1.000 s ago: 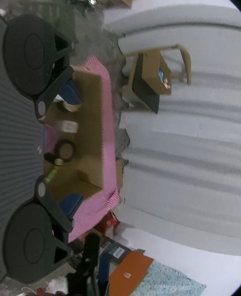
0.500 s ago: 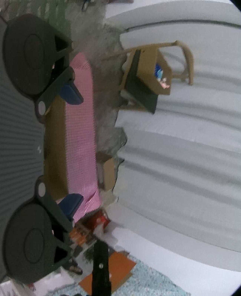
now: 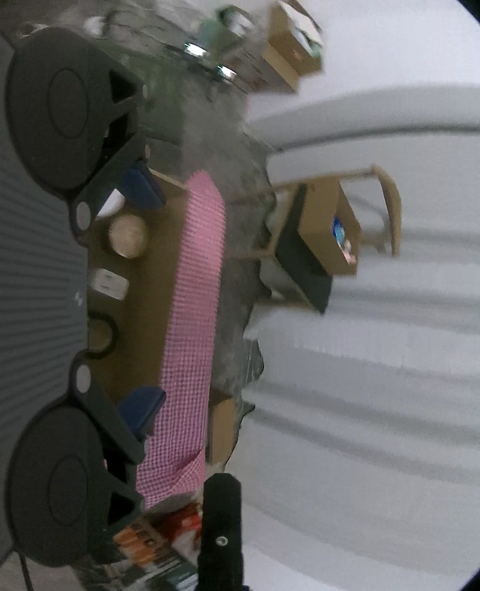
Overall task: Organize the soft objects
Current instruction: 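Move the right tool back into the box toward the black cylinder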
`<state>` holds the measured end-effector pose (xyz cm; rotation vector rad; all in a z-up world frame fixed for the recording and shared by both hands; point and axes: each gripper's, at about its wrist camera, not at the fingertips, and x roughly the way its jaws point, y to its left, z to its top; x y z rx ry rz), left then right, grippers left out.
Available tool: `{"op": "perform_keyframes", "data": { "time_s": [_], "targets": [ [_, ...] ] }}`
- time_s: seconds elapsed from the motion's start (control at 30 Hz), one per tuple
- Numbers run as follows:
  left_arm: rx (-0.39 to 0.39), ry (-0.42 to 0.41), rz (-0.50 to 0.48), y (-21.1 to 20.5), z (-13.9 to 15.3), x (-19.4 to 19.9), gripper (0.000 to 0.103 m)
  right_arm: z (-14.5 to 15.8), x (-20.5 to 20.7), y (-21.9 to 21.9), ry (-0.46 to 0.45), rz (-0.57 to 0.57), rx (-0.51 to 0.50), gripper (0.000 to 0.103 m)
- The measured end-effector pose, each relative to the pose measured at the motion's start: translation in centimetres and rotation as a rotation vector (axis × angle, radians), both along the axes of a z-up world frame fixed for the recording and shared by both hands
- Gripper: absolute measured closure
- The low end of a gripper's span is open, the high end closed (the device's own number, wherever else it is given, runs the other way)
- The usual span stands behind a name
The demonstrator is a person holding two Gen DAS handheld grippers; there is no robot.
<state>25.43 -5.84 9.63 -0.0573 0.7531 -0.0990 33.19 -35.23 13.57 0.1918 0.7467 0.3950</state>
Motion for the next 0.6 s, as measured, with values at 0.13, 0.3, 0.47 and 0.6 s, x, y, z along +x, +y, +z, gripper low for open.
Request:
{"op": "perform_keyframes", "data": {
  "time_s": [0.13,0.3,0.47,0.6],
  "targets": [
    [-0.023,0.016,0.094,1.7,1.4,-3.2,0.001,1.0,-0.9,0.8,0.025,0.034,0.023,0.003],
    [-0.036,0.027,0.182,6.1,4.1,-7.2,0.000,4.0,-3.9,2.2,0.038,0.037,-0.020,0.003],
    [-0.077,0.074,0.246,9.9,4.3,-10.4,0.000,4.0,-6.8,3.9,0.103,0.056,-0.060,0.003],
    [-0.063,0.102,0.232,9.3,-0.8,-11.0,0.001,-1.1,-7.1,4.9,0.121,0.089,-0.131,0.003]
  ]
}}
